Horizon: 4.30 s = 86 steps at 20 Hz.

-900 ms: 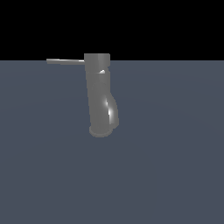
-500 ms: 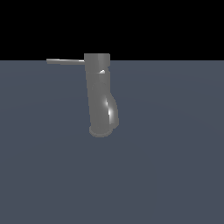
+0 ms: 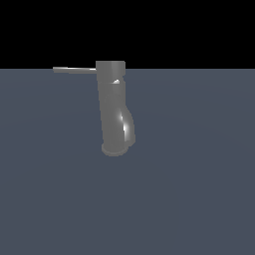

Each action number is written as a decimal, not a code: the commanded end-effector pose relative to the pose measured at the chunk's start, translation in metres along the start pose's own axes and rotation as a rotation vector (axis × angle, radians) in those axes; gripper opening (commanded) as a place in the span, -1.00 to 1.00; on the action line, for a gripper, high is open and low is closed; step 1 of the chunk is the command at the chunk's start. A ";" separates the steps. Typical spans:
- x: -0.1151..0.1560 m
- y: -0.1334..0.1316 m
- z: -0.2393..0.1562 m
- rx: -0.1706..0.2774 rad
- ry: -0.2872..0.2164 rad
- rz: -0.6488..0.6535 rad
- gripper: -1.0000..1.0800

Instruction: Turn on the faucet by rotating a designated handle.

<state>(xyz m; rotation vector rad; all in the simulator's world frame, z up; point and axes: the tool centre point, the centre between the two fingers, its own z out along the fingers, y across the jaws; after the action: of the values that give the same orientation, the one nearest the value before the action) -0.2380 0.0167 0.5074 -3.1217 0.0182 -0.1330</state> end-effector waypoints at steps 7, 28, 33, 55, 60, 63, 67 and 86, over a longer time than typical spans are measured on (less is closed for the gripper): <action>0.019 -0.006 0.007 0.009 -0.007 0.082 -1.00; 0.110 -0.047 0.058 0.026 -0.049 0.508 -1.00; 0.131 -0.060 0.076 0.022 -0.059 0.617 -1.00; 0.206 -0.125 0.177 -0.030 -0.078 1.096 -1.00; 0.218 -0.140 0.203 -0.046 -0.074 1.200 -1.00; 0.223 -0.148 0.217 -0.055 -0.070 1.250 -1.00; 0.228 -0.155 0.231 -0.063 -0.066 1.302 -1.00; 0.219 -0.159 0.244 -0.073 -0.060 1.355 -1.00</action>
<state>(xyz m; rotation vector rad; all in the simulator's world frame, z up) 0.0068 0.1785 0.2852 -2.4357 1.9848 0.0007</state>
